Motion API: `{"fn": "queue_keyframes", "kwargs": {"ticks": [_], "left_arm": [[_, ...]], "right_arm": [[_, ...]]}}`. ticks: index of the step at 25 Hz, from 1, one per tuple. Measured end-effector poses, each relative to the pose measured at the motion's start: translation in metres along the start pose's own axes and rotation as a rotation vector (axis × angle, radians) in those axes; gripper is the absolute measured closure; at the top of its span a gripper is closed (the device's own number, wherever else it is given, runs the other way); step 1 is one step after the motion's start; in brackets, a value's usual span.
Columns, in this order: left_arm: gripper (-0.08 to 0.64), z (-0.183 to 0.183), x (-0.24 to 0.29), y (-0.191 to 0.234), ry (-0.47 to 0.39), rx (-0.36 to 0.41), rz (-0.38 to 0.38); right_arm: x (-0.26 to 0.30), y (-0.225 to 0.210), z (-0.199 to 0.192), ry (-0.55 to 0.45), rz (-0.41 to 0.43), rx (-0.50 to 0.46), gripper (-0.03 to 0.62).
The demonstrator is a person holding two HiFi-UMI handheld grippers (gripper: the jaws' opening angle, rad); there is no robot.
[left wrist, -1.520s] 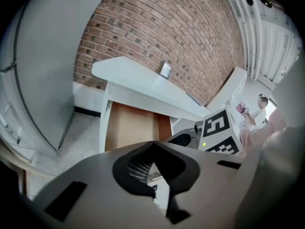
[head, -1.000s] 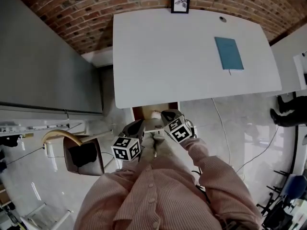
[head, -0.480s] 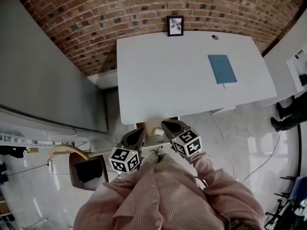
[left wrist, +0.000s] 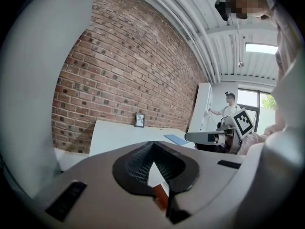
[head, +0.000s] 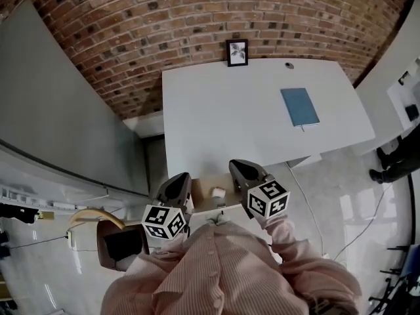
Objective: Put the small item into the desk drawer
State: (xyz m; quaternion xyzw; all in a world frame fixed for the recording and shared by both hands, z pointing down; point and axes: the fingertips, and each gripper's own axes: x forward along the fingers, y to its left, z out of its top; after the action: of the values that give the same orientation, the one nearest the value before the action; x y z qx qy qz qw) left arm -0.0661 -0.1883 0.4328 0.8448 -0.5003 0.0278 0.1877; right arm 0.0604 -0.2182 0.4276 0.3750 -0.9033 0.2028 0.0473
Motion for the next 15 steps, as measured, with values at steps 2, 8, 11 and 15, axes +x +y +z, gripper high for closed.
{"fn": "queue_keyframes", "kwargs": {"ticks": [2, 8, 11, 15], "left_arm": [[0.56, 0.008, -0.002, 0.003, -0.025, 0.001, 0.015], [0.56, 0.031, -0.011, 0.011, -0.087, 0.019, 0.053], [0.56, 0.045, -0.015, 0.014, -0.117, 0.039, 0.07], [0.56, 0.057, -0.021, 0.019, -0.143, 0.071, 0.1]], "right_arm": [[-0.004, -0.002, 0.011, -0.033, -0.009, 0.004, 0.586], [-0.016, -0.006, 0.042, -0.123, -0.029, 0.009, 0.586], [-0.022, -0.008, 0.06, -0.169, -0.041, -0.003, 0.586], [-0.03, -0.011, 0.075, -0.213, -0.054, -0.008, 0.586]]}}
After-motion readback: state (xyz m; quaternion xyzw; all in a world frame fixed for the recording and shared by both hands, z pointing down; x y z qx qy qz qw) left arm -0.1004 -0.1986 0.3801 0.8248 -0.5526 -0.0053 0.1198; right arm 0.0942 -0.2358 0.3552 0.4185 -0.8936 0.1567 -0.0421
